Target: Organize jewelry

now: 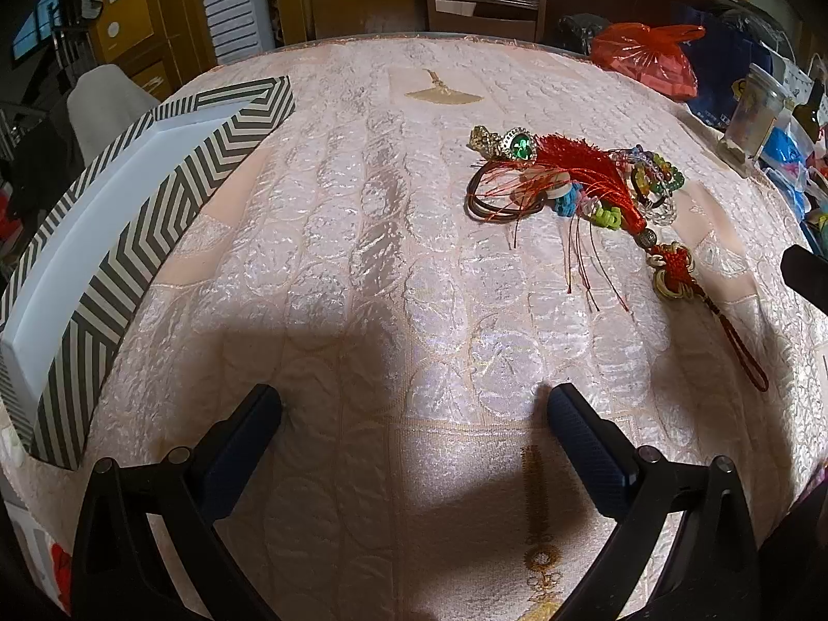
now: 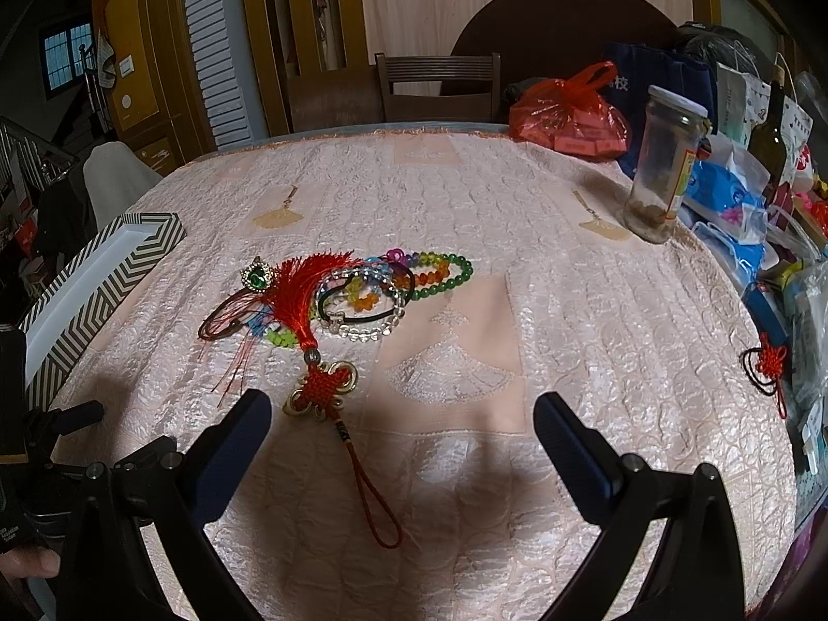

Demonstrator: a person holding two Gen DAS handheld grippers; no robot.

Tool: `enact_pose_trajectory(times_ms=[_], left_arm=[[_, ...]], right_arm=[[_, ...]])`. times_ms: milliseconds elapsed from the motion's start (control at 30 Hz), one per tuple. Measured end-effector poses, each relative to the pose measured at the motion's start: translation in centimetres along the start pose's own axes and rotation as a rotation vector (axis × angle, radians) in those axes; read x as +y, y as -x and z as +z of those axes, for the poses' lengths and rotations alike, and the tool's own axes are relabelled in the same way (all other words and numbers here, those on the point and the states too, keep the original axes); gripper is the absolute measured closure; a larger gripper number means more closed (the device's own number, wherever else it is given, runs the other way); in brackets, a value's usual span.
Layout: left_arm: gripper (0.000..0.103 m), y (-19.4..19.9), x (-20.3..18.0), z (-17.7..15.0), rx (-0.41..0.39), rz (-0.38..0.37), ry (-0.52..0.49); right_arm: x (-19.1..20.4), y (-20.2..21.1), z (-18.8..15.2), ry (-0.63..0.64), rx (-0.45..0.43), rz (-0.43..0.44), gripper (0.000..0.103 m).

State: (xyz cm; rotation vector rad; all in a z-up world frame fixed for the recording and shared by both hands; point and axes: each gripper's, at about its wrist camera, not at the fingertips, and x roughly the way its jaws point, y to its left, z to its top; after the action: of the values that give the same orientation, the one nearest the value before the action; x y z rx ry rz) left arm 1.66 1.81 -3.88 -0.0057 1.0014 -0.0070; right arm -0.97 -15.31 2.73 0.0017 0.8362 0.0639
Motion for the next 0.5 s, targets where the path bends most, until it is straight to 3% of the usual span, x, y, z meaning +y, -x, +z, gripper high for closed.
enact_pose_trajectory(times_ms=[500], left_arm=[[0.0,0.09,0.03,-0.22,-0.017,-0.014,-0.012]], right_arm=[[0.15,-0.05,-0.06,0.003,-0.002,-0.002,0.0]])
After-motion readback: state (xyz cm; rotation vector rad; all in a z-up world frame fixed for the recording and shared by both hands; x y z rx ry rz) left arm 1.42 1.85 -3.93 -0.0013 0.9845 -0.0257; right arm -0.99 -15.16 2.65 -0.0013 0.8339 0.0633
